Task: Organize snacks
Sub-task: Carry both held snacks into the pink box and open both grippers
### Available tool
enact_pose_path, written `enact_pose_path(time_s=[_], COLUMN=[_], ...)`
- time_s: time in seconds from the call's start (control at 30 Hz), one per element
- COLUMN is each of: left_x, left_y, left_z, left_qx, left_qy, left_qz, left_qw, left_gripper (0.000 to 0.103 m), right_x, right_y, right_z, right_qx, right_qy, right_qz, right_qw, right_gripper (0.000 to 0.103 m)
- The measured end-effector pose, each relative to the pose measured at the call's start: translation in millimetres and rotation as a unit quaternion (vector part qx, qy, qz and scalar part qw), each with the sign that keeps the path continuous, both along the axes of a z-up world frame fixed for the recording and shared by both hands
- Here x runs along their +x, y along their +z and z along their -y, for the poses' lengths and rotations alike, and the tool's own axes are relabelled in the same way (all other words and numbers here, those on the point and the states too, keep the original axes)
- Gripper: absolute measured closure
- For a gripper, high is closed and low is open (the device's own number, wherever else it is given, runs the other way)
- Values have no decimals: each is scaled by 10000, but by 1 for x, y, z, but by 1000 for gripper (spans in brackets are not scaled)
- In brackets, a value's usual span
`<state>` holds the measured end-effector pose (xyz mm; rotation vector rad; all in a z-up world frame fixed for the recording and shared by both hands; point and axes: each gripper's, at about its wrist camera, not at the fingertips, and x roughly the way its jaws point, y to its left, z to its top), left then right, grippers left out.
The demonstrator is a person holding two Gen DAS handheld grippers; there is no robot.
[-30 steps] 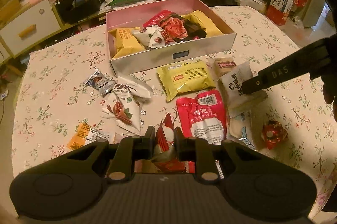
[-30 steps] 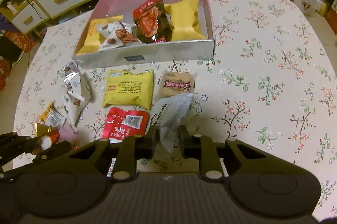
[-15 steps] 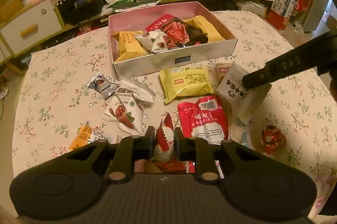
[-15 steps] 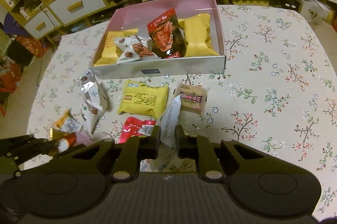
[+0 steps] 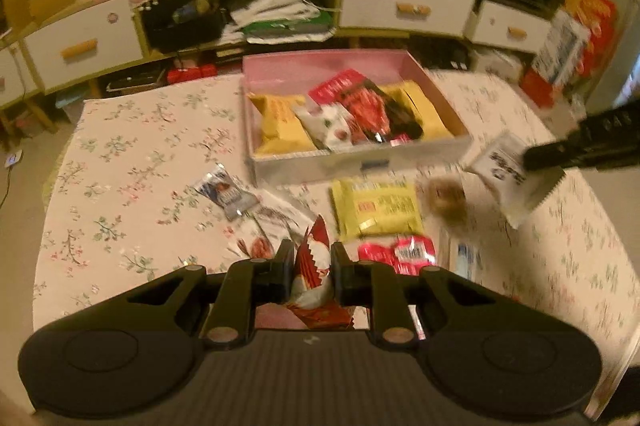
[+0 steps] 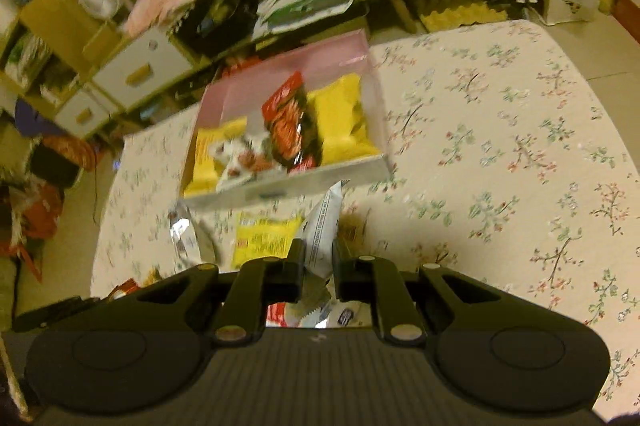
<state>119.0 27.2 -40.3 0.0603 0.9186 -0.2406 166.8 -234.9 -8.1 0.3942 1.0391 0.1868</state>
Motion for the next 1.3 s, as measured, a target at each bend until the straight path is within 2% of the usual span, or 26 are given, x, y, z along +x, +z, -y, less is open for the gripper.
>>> enact_pose_path(time_s=[0.33,0.47,0.6,0.73,0.83,0.93,1.07,1.17,1.27,1.3], left_x=[33,57,86,110,126,139,161,175,183,184], left_y=[11,17,21,10,2,0,-10,-23,-32,-33], left_z=[-1,9,19,38,52,55,52,49,42,40], left_qx=[-214,-154,-460,-527,-440,-613,-913,-821,-923,-882], left_qy=[306,307,350,238,120,53,246,461,609,658], left_qz=[24,132,224,193,178,276,309,193,139,157], left_qw=[9993,9993,9981,9981,9988,9977,9950,9954,9938,9938], left_gripper=[80,80,80,80,80,80,80,79,72,65], right_x=[21,34,49,71,85,93,102,109,112,111], right_y=[6,9,15,7,3,2,0,-7,-16,-18], right_z=[6,4,2,-1,-9,-17,-29,-43,-57,-61], right_qx=[100,29,-124,-311,-496,-484,-381,-433,-632,-706], right_qy=[-119,-26,109,199,330,531,756,957,1113,1174], right_qz=[237,376,652,715,753,856,1037,1165,1231,1254], right_qw=[9996,9993,9977,9968,9954,9937,9910,9876,9841,9826], right_gripper=[91,91,91,91,91,91,91,91,91,91])
